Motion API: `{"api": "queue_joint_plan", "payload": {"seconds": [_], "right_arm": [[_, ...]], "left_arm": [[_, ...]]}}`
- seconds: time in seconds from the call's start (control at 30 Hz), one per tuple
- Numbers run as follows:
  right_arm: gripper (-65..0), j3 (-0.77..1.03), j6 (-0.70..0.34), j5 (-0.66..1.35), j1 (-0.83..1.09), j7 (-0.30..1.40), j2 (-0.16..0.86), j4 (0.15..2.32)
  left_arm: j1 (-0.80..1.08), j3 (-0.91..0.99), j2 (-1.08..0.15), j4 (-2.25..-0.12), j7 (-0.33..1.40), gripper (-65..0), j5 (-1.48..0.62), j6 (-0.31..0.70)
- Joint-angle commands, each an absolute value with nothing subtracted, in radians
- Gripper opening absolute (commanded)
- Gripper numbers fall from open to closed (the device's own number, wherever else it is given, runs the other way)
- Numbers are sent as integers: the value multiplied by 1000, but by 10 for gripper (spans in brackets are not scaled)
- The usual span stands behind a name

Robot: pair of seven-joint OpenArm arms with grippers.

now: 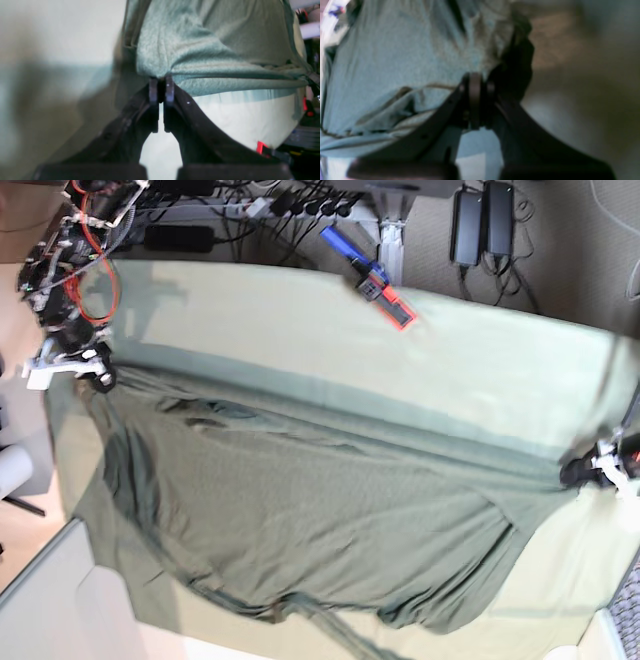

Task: Fold the T-shirt properly
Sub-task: 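Lift both grippers and shake the shirt flat, laying it down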

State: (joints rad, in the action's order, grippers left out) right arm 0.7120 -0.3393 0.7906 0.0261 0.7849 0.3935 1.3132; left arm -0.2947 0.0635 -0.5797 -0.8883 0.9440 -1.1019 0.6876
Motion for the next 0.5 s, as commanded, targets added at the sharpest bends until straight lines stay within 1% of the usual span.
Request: {"api": "queue_joint_plan", "payload": {"seconds": [0.0, 0.13, 0.3, 0.47], "right_arm": [[-650, 722, -345, 794, 42, 756, 428, 1351], [-650, 724, -345, 802, 130, 756, 445, 1432], [-650, 733, -345, 809, 220, 756, 460, 1511], [-650, 764, -347, 819, 295, 756, 468, 1534]], "left_arm": [[-300, 72, -619, -907, 925, -650, -1119, 698], [-224, 72, -655, -958, 936, -650, -1139, 698], [-100, 72, -708, -1118, 944, -650, -1151, 698], [19, 72, -743, -1266, 943, -650, -1151, 698]]}}
